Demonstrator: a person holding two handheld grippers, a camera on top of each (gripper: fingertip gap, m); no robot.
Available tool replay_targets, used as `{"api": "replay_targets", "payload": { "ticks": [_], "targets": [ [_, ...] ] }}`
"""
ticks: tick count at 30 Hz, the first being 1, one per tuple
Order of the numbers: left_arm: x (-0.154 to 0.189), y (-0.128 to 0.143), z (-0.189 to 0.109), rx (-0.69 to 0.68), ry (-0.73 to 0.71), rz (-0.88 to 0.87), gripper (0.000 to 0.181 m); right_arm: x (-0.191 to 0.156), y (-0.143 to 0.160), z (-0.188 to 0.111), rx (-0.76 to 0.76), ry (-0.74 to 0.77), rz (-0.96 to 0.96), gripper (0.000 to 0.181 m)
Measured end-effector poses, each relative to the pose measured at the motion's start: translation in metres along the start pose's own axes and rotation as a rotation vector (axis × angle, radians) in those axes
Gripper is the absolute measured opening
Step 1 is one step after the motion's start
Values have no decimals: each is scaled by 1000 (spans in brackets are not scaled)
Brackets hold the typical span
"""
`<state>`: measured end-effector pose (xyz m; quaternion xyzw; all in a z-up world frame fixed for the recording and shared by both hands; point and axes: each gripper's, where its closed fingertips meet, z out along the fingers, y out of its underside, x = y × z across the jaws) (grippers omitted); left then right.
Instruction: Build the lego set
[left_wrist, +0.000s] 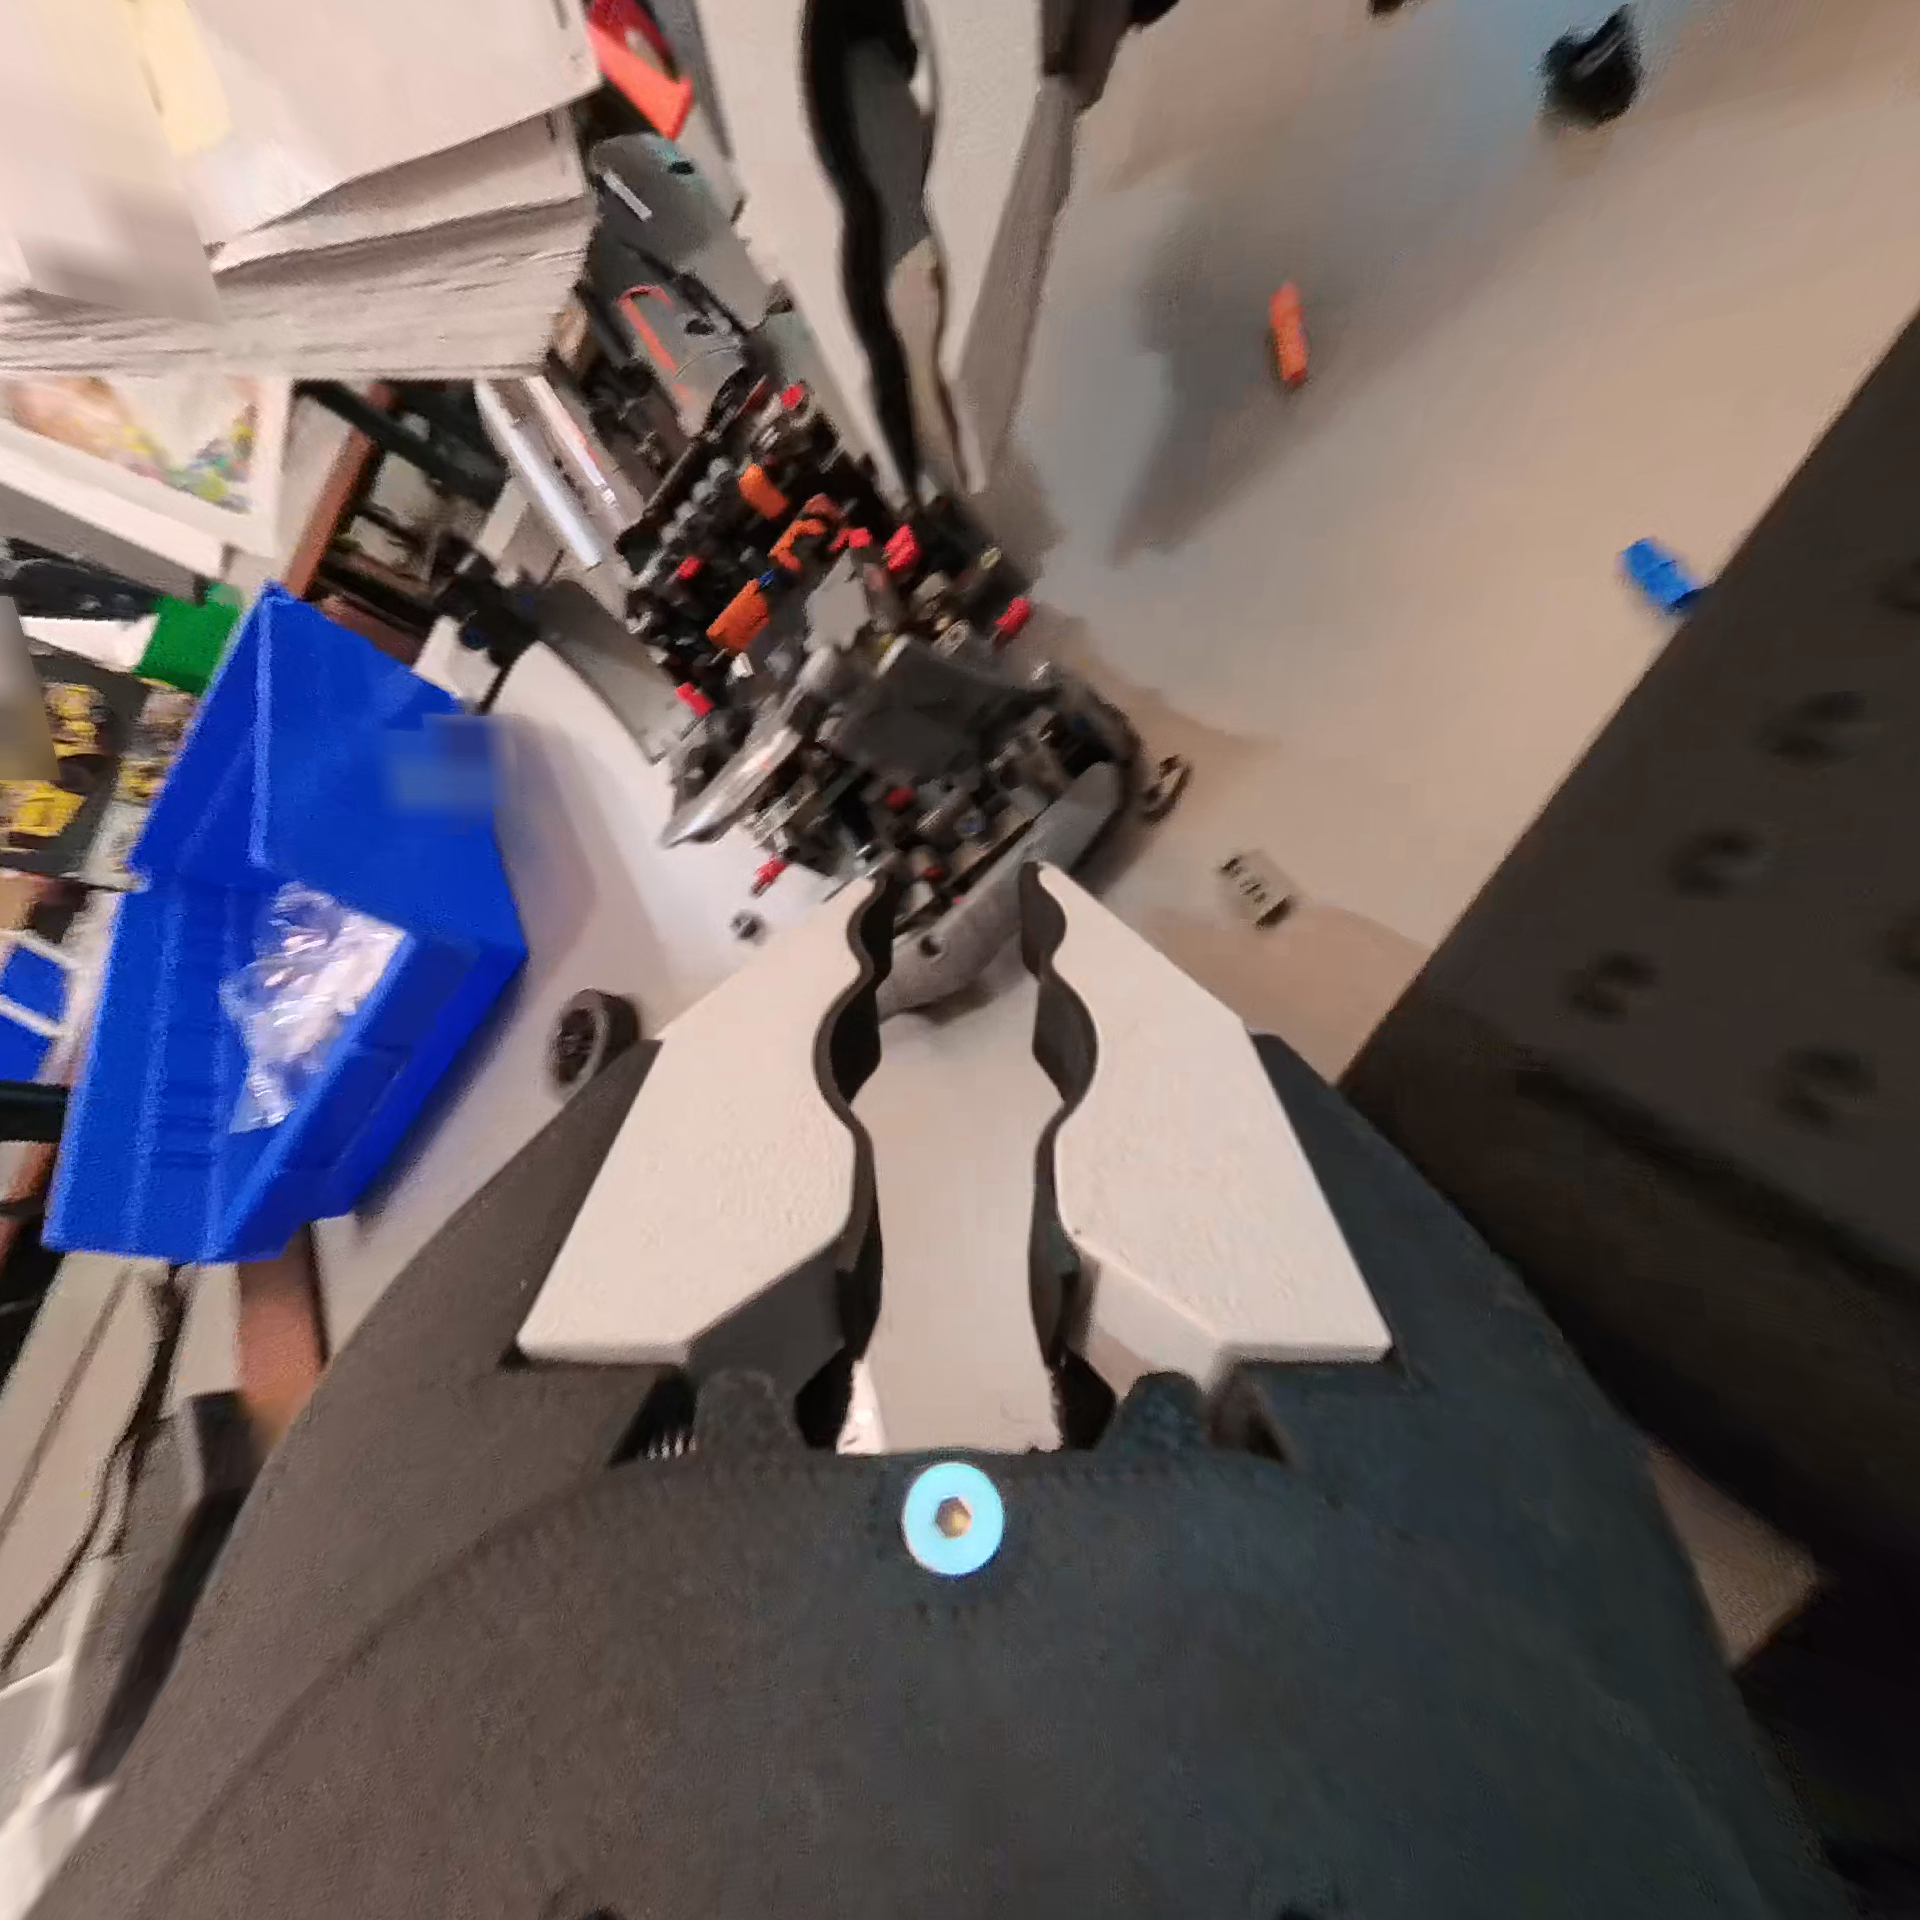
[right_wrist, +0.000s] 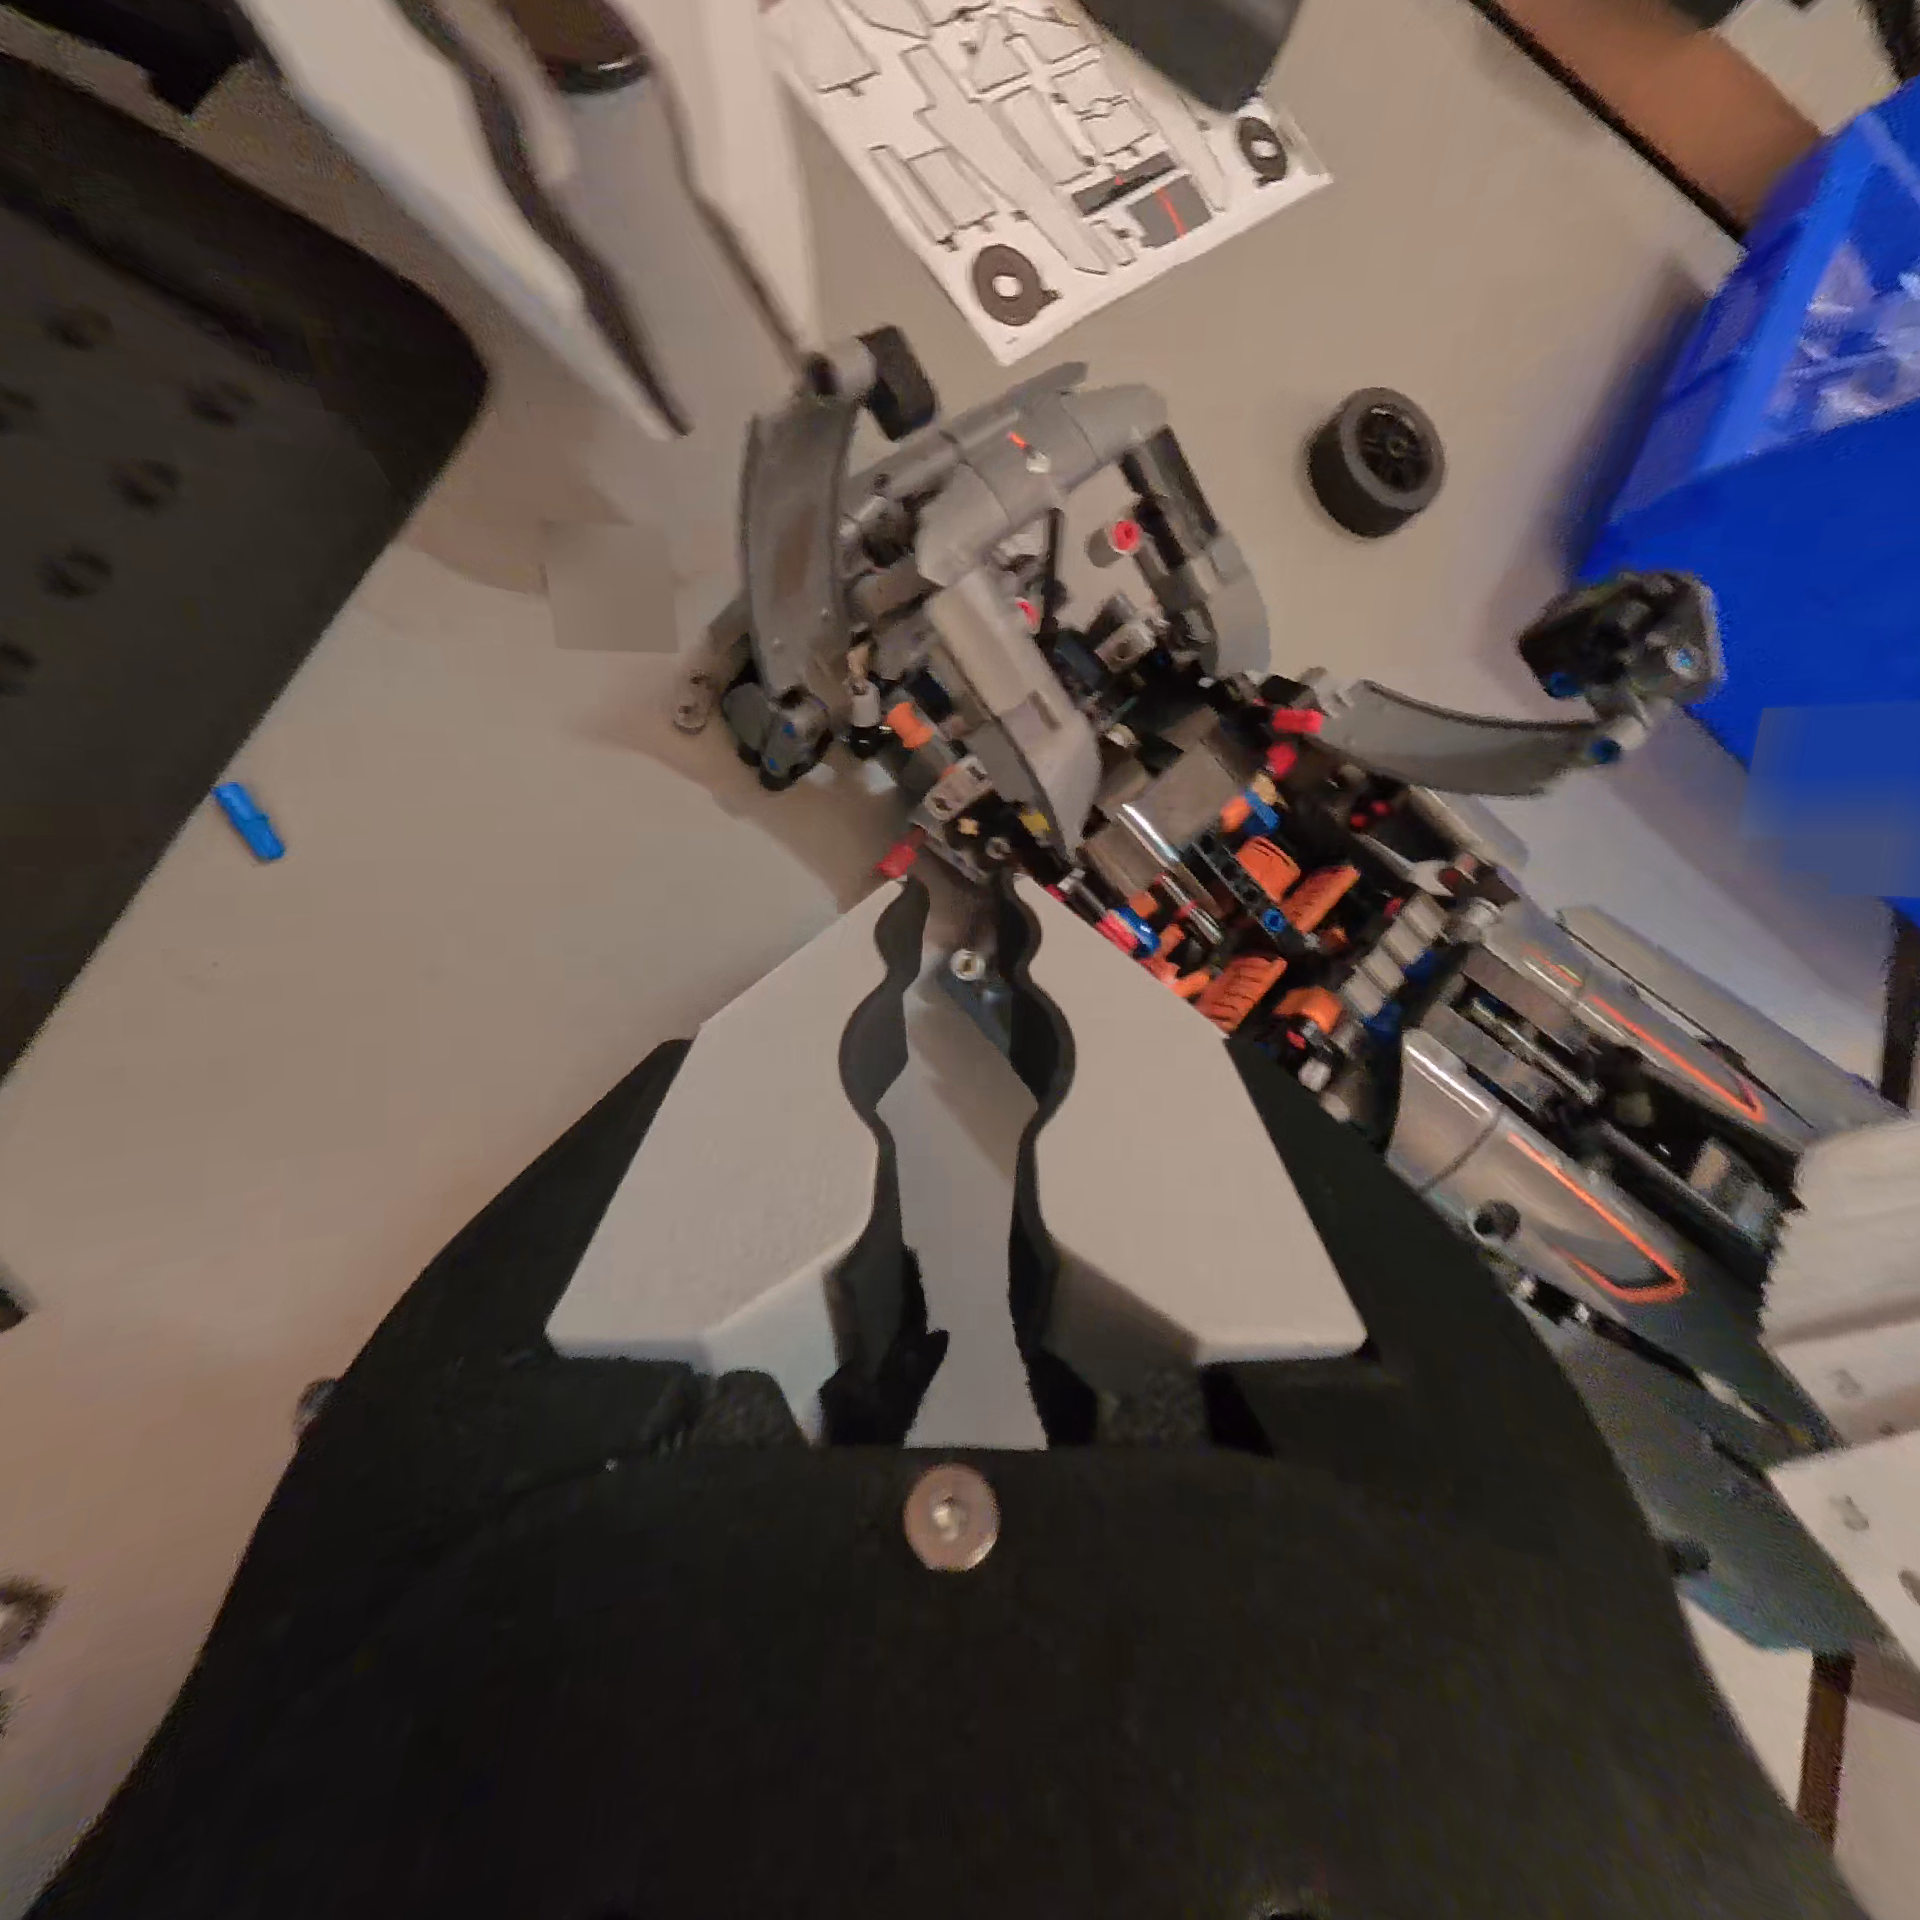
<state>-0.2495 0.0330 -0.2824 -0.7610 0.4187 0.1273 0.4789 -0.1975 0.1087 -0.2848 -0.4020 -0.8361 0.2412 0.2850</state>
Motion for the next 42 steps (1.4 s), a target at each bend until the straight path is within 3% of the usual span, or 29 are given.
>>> {"api": "replay_targets", "payload": {
  "ticks": [3,7,9,11,15,18,20,25,29,32,37,42],
  "targets": [
    [8,-7,5,4,7,-2,26,14,7,-1,23,81,59,20],
    [5,-4,20,-43,6,-153,45,22,15,1,30,132,79,27],
    [5,-8,21,-7,13,-221,42,25,16,-1,20,151,57,28],
    [5,-9,21,-6,18,-259,46,35,20,-12,6,205,2,20],
    [4,-1,22,-27,17,-325,57,53,38,-39,2,198,103,34],
    [5,-5,26,-3,35,-382,56,61,65,-52,-104,214,105,39],
    [3,-5,31,-11,34,-409,58,68,84,-57,-167,231,149,53],
    [1,-2,36,-31,35,-421,60,85,105,-46,-143,251,341,93],
    [3,1,39,-36,58,-444,61,95,122,-32,-180,280,377,109],
    [4,3,41,-47,67,-449,62,101,125,-32,-140,298,416,96],
    [5,4,43,-32,86,-470,63,102,130,-33,-85,256,526,98],
    [5,3,45,-30,92,-464,62,92,139,-27,-109,198,568,80]
  ]
}}
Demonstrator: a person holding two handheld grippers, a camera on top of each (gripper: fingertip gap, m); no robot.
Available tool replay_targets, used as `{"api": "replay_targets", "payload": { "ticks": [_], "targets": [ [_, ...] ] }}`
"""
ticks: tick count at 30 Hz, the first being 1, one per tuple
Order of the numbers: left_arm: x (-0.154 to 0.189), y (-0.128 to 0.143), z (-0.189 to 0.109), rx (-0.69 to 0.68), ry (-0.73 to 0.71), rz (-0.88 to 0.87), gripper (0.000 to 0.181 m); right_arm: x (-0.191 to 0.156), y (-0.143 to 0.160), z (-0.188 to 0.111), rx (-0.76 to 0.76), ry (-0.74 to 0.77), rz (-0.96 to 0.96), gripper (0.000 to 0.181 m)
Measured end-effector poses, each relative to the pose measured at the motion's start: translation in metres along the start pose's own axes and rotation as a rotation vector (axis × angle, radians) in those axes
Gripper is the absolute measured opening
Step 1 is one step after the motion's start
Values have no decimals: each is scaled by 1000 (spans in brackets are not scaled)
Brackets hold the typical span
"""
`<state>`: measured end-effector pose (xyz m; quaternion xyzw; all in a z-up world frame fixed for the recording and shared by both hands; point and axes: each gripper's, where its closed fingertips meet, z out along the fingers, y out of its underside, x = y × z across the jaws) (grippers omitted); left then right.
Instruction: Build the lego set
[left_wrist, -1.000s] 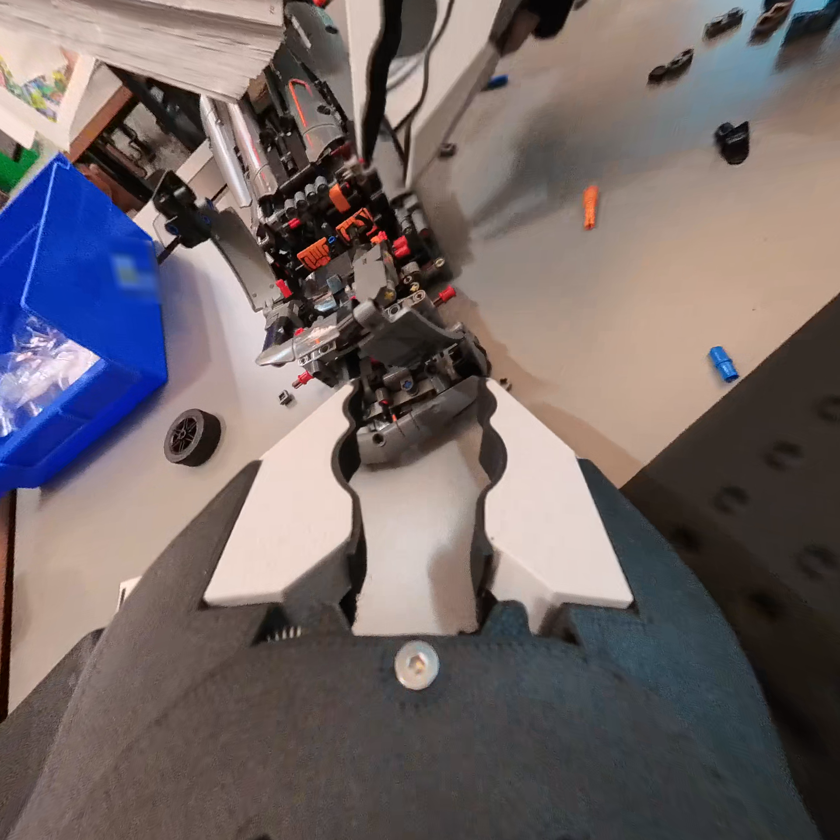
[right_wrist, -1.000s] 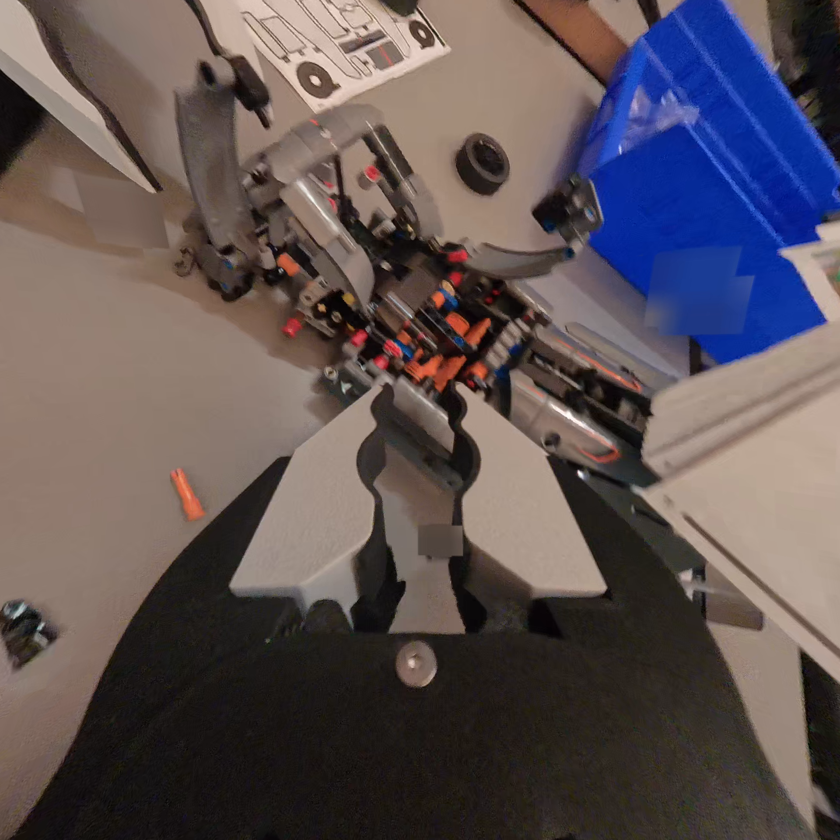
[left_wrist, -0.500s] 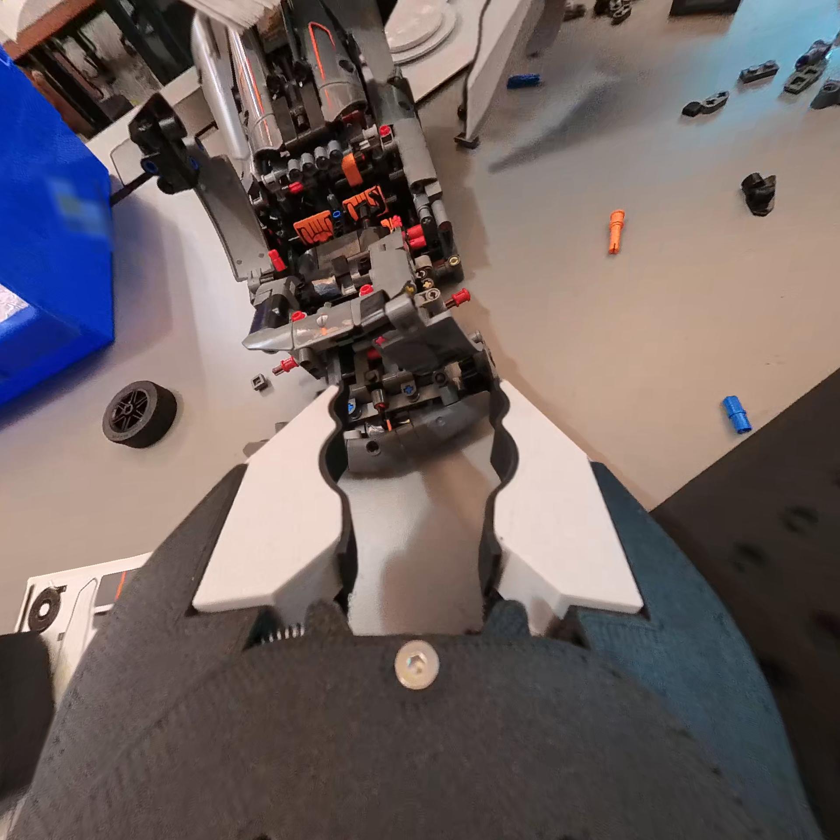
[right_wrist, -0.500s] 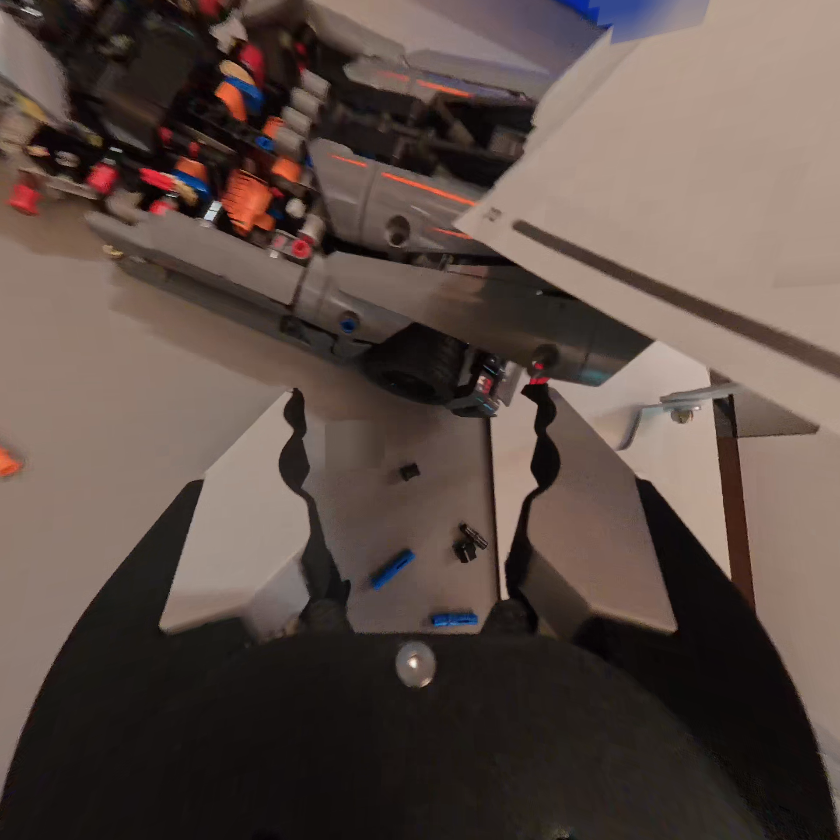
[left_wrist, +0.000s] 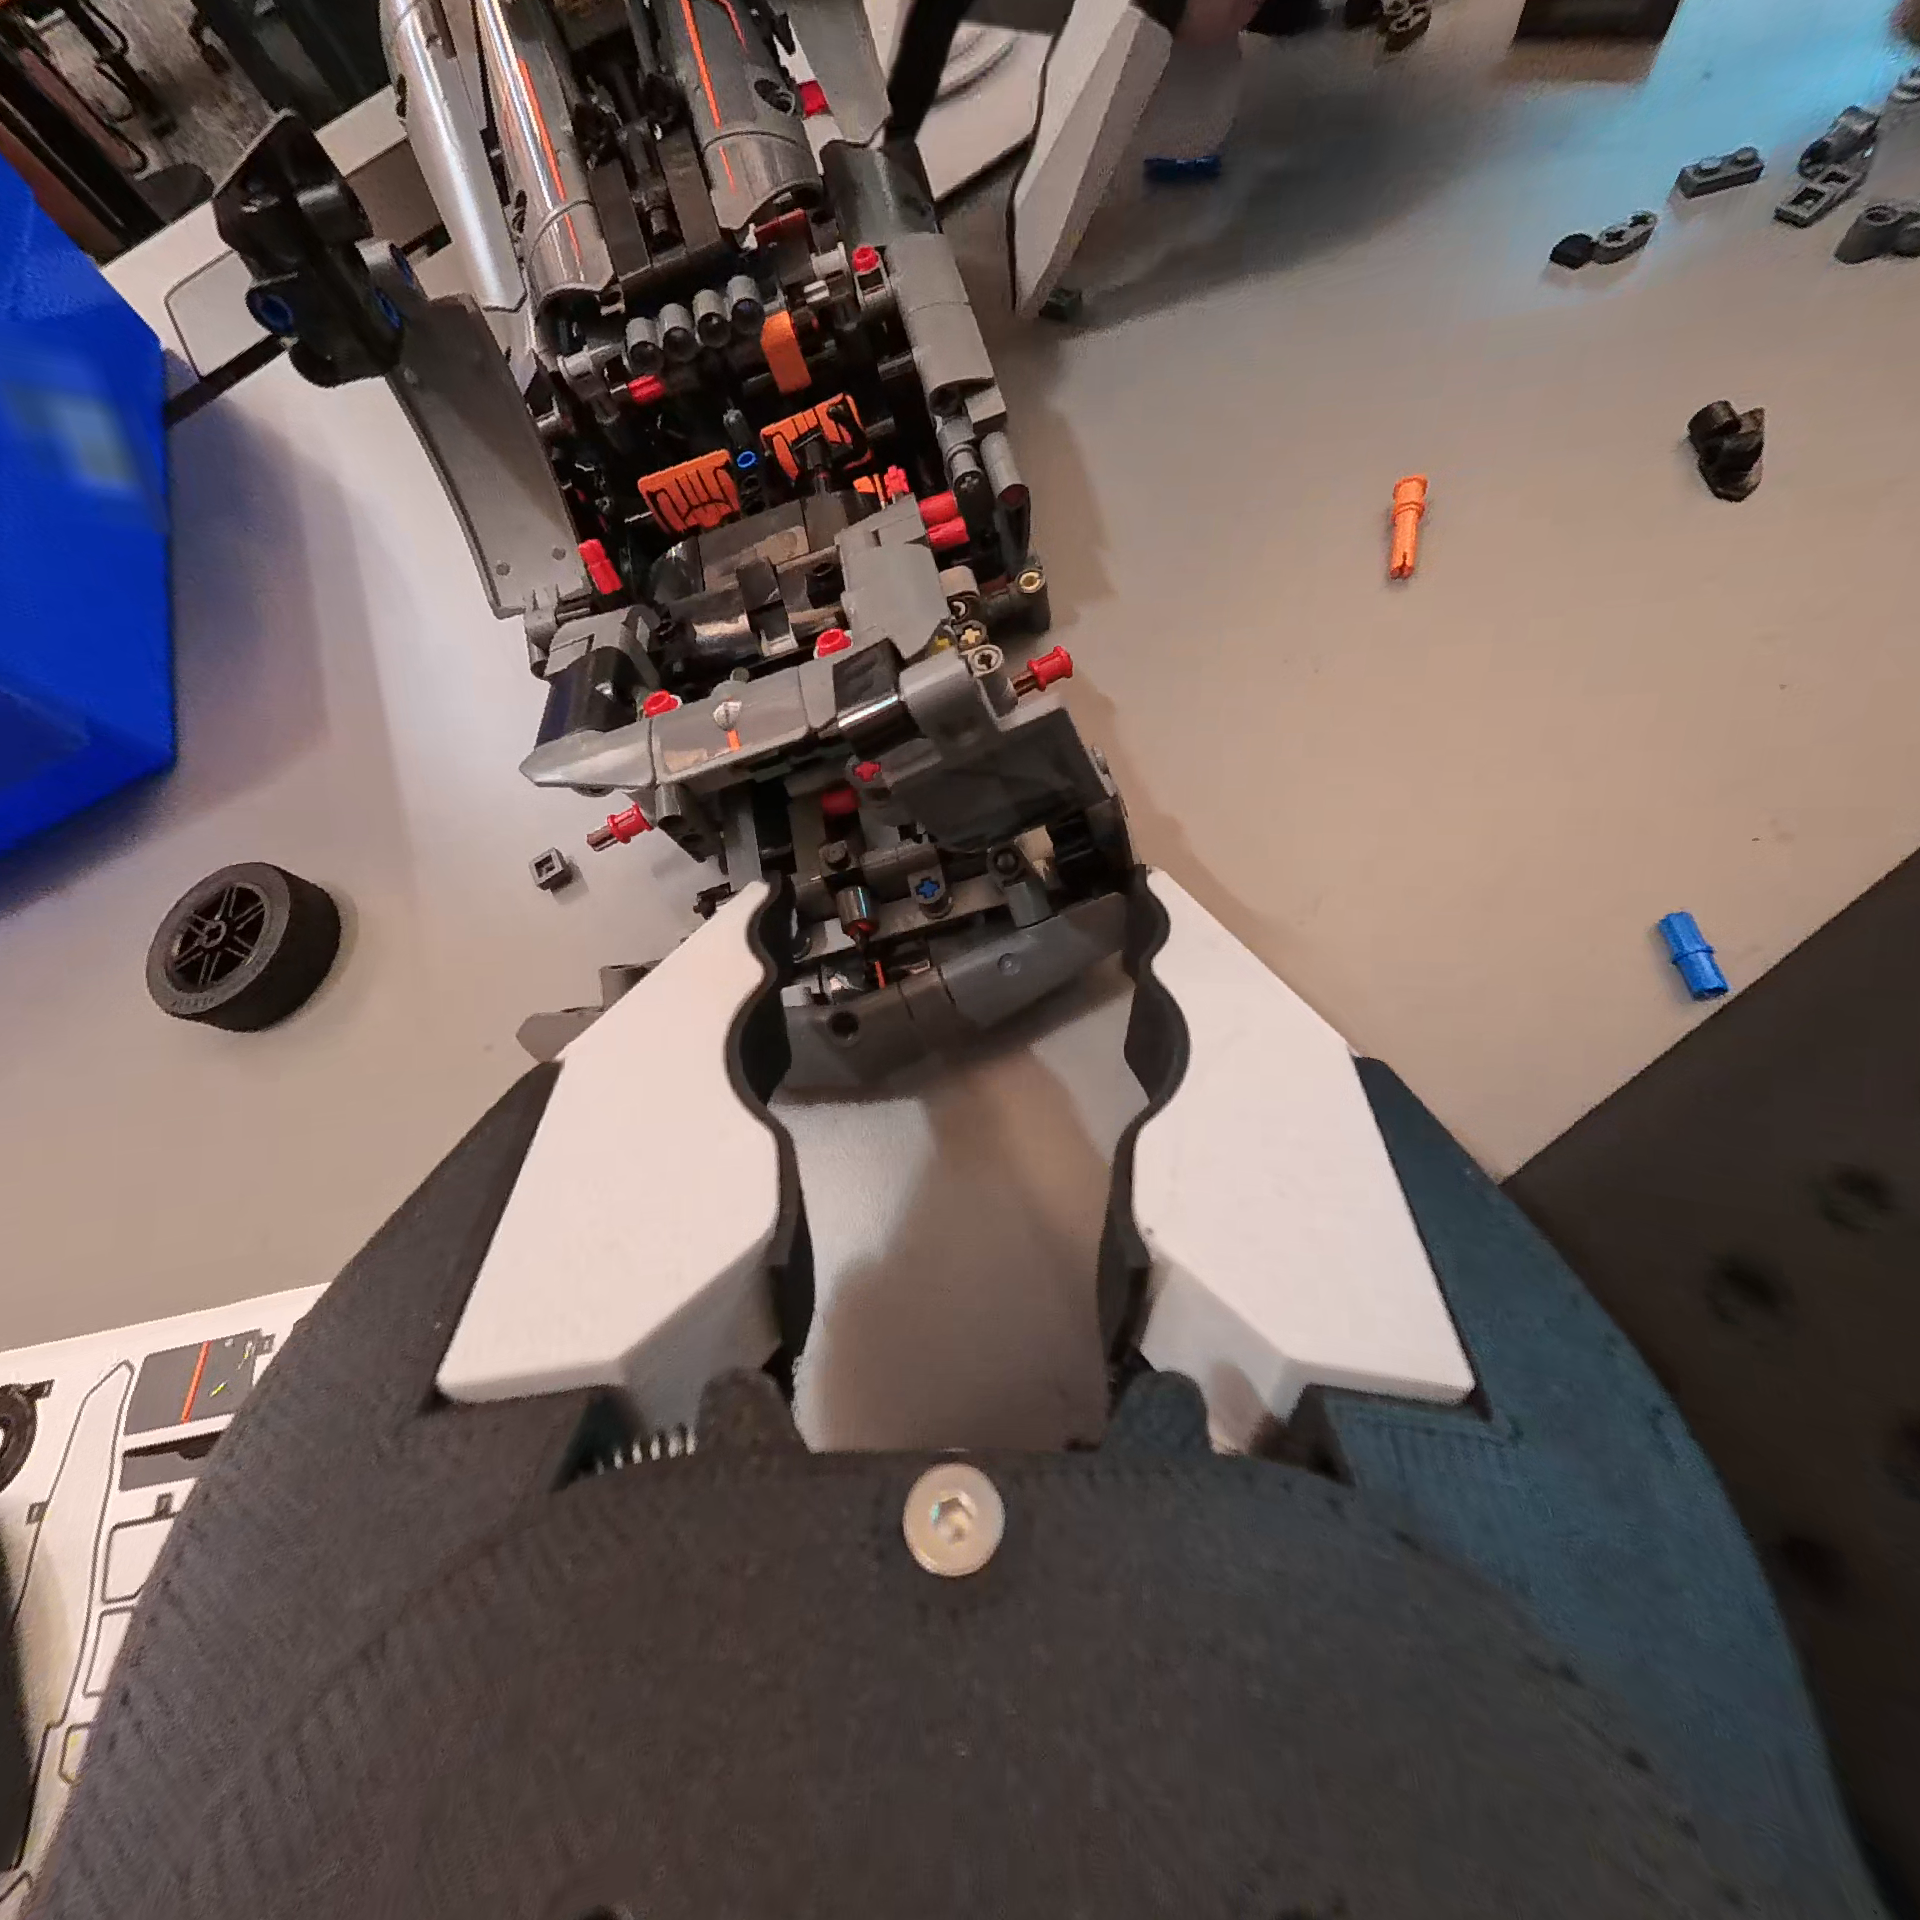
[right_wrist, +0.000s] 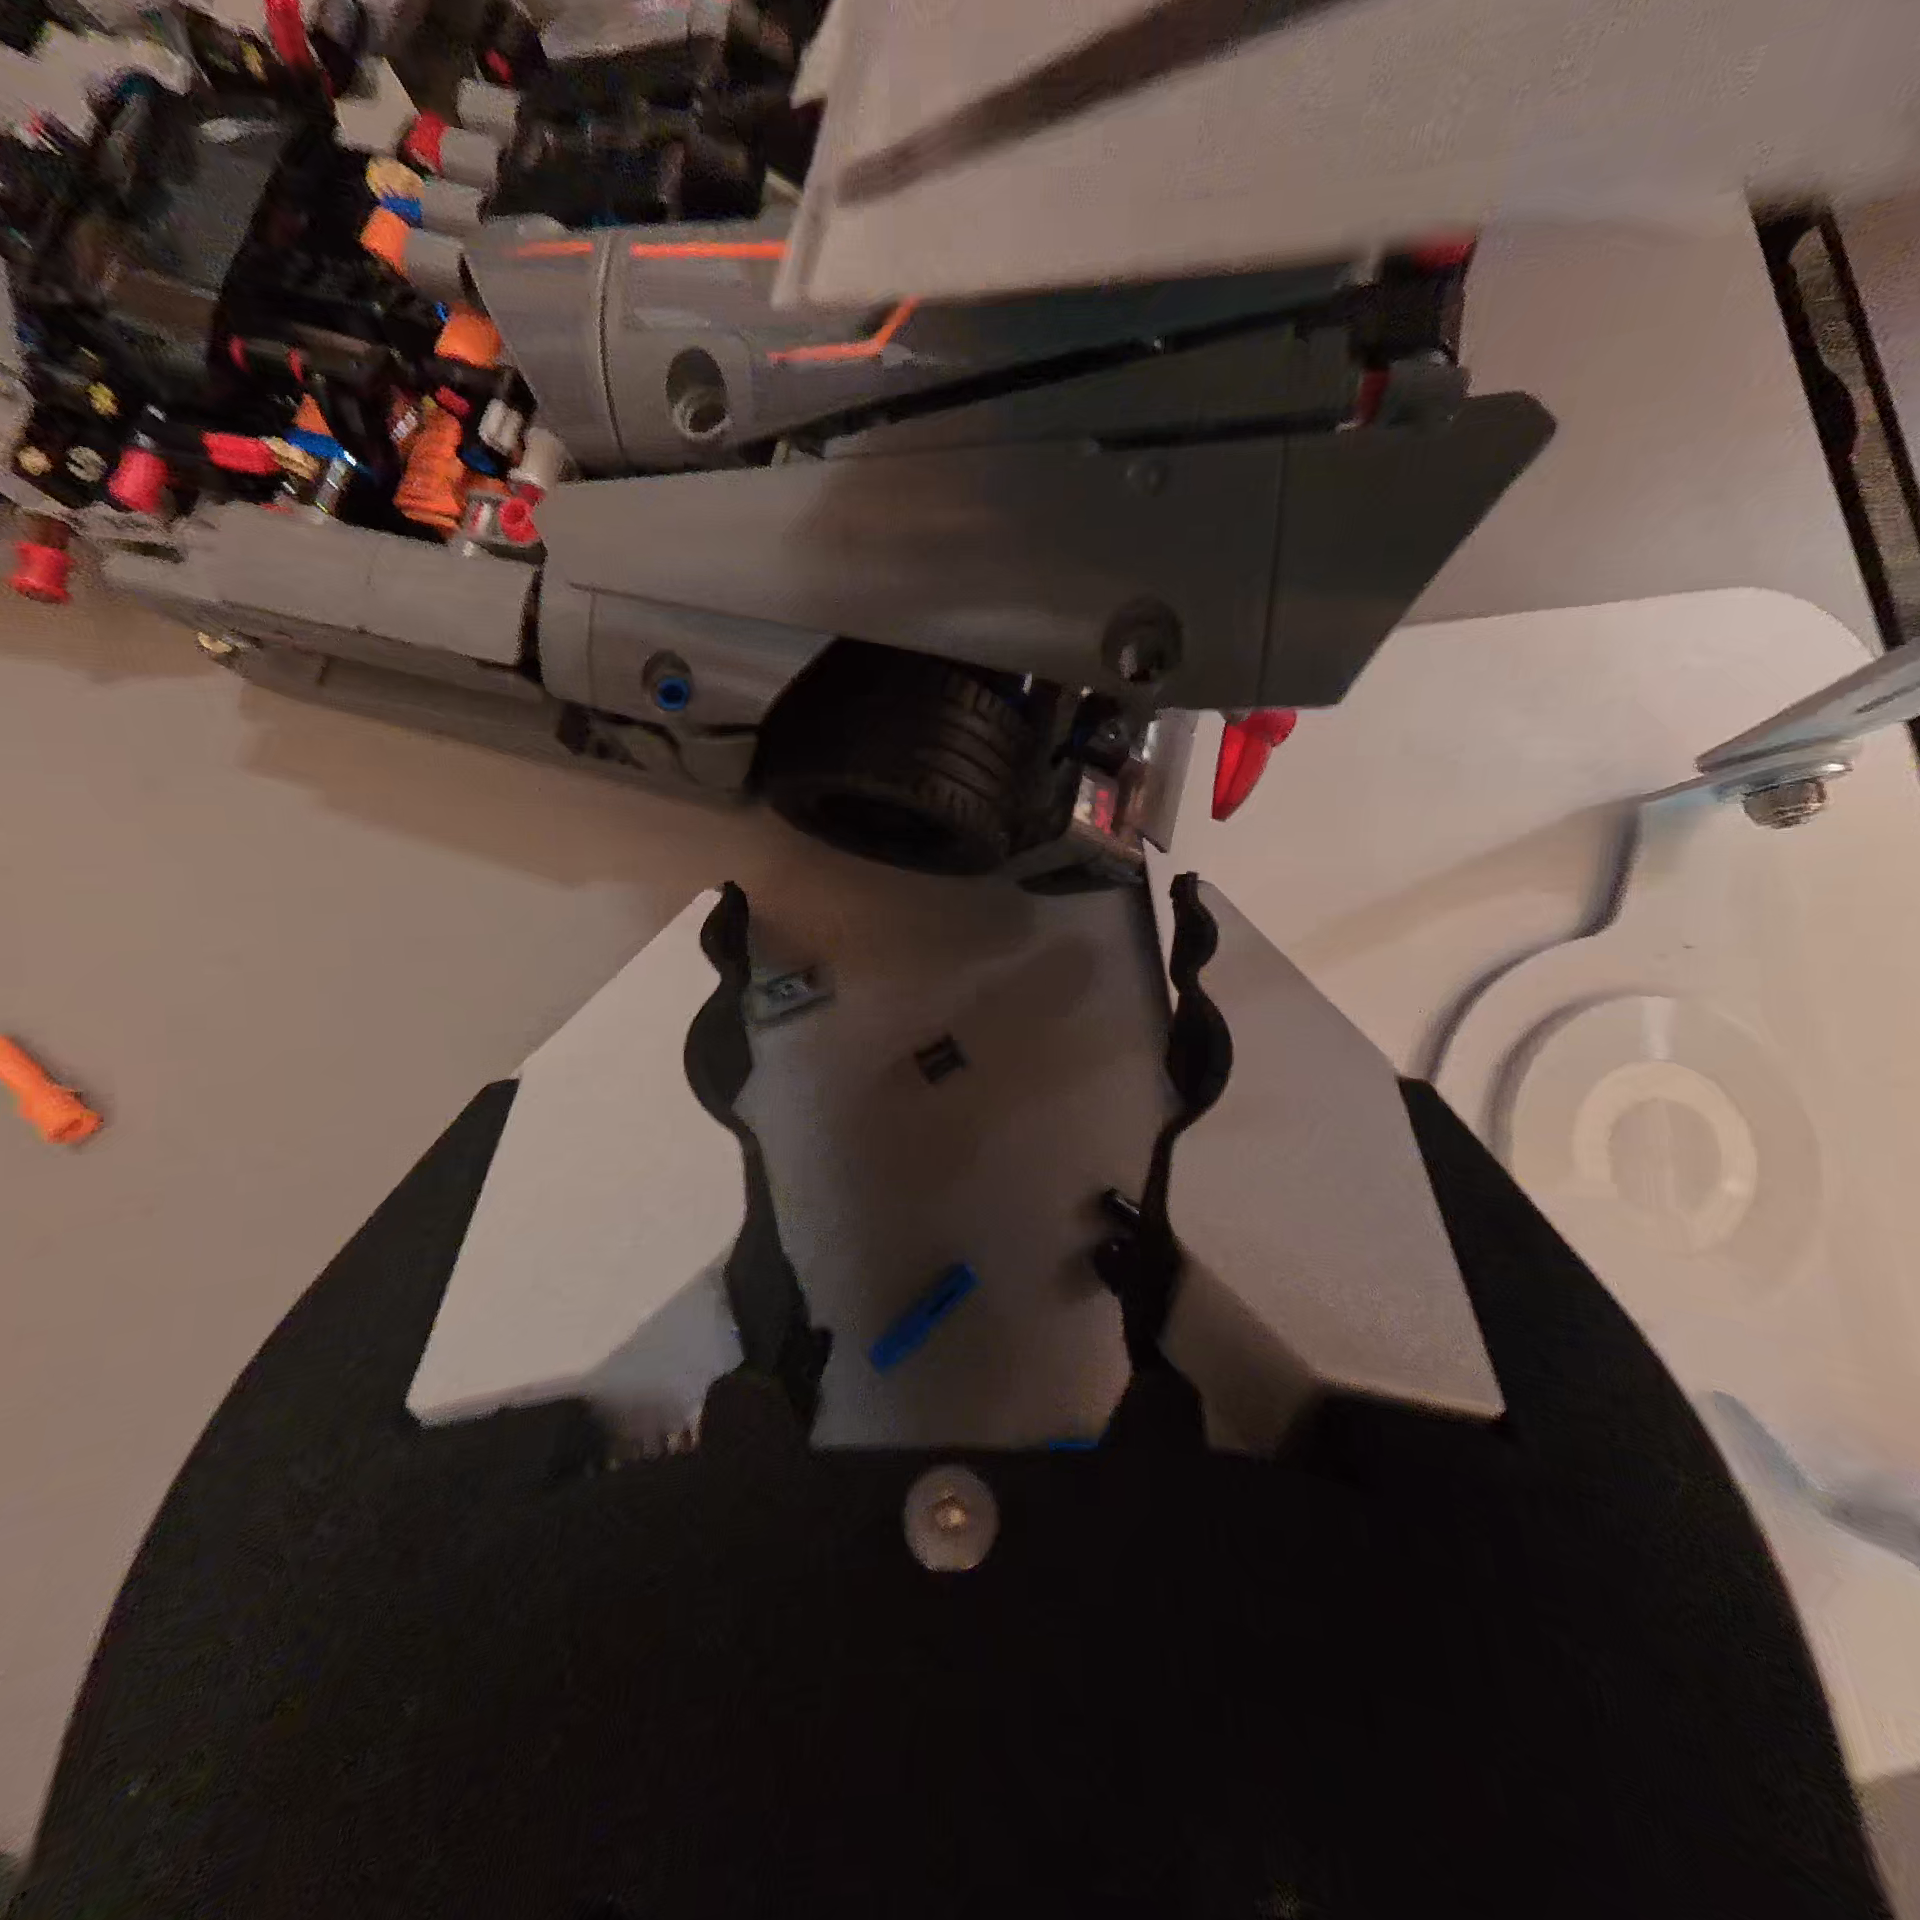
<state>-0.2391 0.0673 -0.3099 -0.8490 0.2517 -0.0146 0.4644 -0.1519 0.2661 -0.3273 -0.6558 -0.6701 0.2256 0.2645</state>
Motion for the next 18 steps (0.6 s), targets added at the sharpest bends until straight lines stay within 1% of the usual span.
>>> {"api": "replay_targets", "payload": {
  "ticks": [3,4,7,11,15,18],
  "targets": [
    [2,1,2,-4,9,0,61,-3,-11,3,71,-46,67,80],
    [1,0,2,-1,8,0,61,-4,-13,5,84,-51,76,83],
    [1,1,3,-7,11,0,61,-2,-14,4,91,-7,39,70],
    [0,1,1,0,10,-8,63,-6,-18,-2,99,16,8,70],
    [-2,3,-2,4,4,-7,63,-12,-28,-14,139,-5,-4,61],
    [-2,3,-3,6,5,-4,61,-14,-29,-15,139,-8,-7,62]
  ]
}}
